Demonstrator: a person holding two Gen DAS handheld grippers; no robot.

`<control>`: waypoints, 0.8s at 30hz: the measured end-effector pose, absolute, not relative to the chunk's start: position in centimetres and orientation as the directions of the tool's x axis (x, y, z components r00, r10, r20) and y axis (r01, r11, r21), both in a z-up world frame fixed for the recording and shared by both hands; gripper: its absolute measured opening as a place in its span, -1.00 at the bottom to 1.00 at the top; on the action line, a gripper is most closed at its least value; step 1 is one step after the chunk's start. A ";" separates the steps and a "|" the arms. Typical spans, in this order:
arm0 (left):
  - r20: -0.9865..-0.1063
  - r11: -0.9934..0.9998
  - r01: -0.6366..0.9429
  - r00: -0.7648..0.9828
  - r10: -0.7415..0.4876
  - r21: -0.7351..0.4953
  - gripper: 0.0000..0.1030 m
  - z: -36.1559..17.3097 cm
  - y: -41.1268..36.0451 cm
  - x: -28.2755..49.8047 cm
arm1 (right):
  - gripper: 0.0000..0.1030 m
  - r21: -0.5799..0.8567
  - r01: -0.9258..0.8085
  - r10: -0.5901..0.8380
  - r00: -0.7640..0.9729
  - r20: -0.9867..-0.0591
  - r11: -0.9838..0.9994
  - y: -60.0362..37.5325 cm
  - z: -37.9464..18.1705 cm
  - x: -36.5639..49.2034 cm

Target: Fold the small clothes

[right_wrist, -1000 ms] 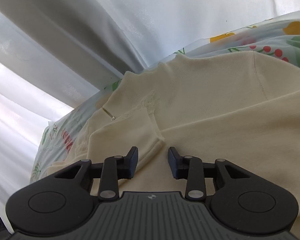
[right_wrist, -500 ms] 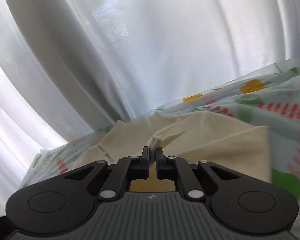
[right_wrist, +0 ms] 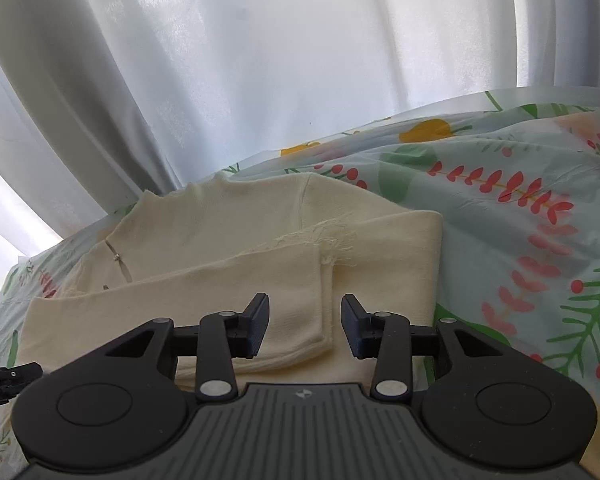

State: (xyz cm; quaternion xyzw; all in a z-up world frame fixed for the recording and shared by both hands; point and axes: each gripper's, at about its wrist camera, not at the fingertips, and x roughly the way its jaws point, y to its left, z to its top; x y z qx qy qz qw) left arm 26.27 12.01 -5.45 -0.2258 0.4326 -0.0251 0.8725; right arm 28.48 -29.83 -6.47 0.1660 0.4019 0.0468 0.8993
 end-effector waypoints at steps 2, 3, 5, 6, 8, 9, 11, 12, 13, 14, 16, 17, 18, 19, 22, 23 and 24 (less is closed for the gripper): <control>-0.745 0.899 -0.146 0.621 -0.242 -0.413 -0.19 -5.5 11.8 26.4 | -0.25 0.319 0.056 0.202 0.667 -0.717 0.946 -29.6 -7.2 29.1; -0.748 0.902 -0.145 0.620 -0.238 -0.407 -0.18 -5.5 11.7 26.5 | -0.41 0.296 0.048 0.189 0.671 -0.717 0.954 -29.3 -7.2 29.2; -0.754 0.910 -0.147 0.619 -0.220 -0.387 -0.18 -5.4 11.6 26.6 | -0.92 0.257 0.035 0.164 0.684 -0.711 0.966 -28.7 -6.8 29.2; -0.757 0.916 -0.151 0.620 -0.206 -0.372 -0.18 -5.3 11.5 26.7 | -0.92 0.244 0.027 0.158 0.689 -0.707 0.969 -28.4 -6.2 29.0; -0.759 0.927 -0.148 0.624 -0.182 -0.344 -0.15 -5.1 11.3 26.7 | -0.92 0.213 0.001 0.144 0.734 -0.664 0.977 -28.0 -4.6 28.2; -0.758 0.929 -0.143 0.626 -0.182 -0.341 -0.12 -5.1 11.2 26.7 | -0.92 0.181 -0.009 0.123 0.766 -0.631 0.984 -28.0 -3.7 27.6; -0.759 0.929 -0.137 0.622 -0.190 -0.344 -0.10 -5.2 11.0 26.8 | -0.92 0.090 0.025 0.033 0.801 -0.597 0.996 -28.1 -3.0 27.0; -0.760 0.927 -0.132 0.618 -0.199 -0.350 -0.10 -5.4 10.9 26.8 | -0.92 0.031 0.057 -0.028 0.802 -0.597 0.998 -28.4 -3.2 27.1; -0.761 0.924 -0.129 0.613 -0.212 -0.361 -0.10 -5.5 10.9 26.8 | -0.92 -0.004 0.085 -0.069 0.786 -0.615 0.996 -28.8 -3.7 27.5; -0.763 0.923 -0.131 0.611 -0.211 -0.361 -0.10 -5.6 10.8 26.8 | -0.92 -0.007 0.104 -0.084 0.759 -0.646 0.995 -29.4 -4.3 27.9; -0.767 0.930 -0.131 0.611 -0.197 -0.344 -0.10 -5.7 10.6 26.8 | -0.91 0.042 0.118 -0.055 0.715 -0.697 0.992 -30.4 -5.3 28.2; -0.769 0.930 -0.133 0.608 -0.196 -0.343 -0.10 -5.7 10.5 26.7 | -0.91 0.055 0.114 -0.043 0.713 -0.700 0.992 -30.6 -5.5 28.0; -0.772 0.929 -0.137 0.604 -0.197 -0.344 -0.10 -5.6 10.5 26.7 | -0.90 0.047 0.106 -0.043 0.713 -0.700 0.993 -30.6 -5.5 27.8; -0.772 0.928 -0.138 0.604 -0.198 -0.346 -0.11 -5.5 10.6 26.7 | -0.89 0.040 0.102 -0.044 0.707 -0.706 0.994 -30.5 -5.5 27.7; -0.752 0.923 -0.144 0.630 -0.193 -0.358 -0.12 -5.0 10.9 26.5 | -0.78 0.106 0.120 -0.010 0.707 -0.707 0.987 -31.0 -5.1 26.9; -0.753 0.918 -0.149 0.628 -0.199 -0.368 -0.12 -5.1 11.1 26.6 | -0.70 0.141 0.124 0.013 0.704 -0.710 0.982 -31.3 -4.9 26.6; -0.756 0.913 -0.158 0.623 -0.202 -0.375 -0.13 -5.2 11.3 26.7 | -0.53 0.188 0.123 0.046 0.709 -0.703 0.975 -31.6 -4.8 26.1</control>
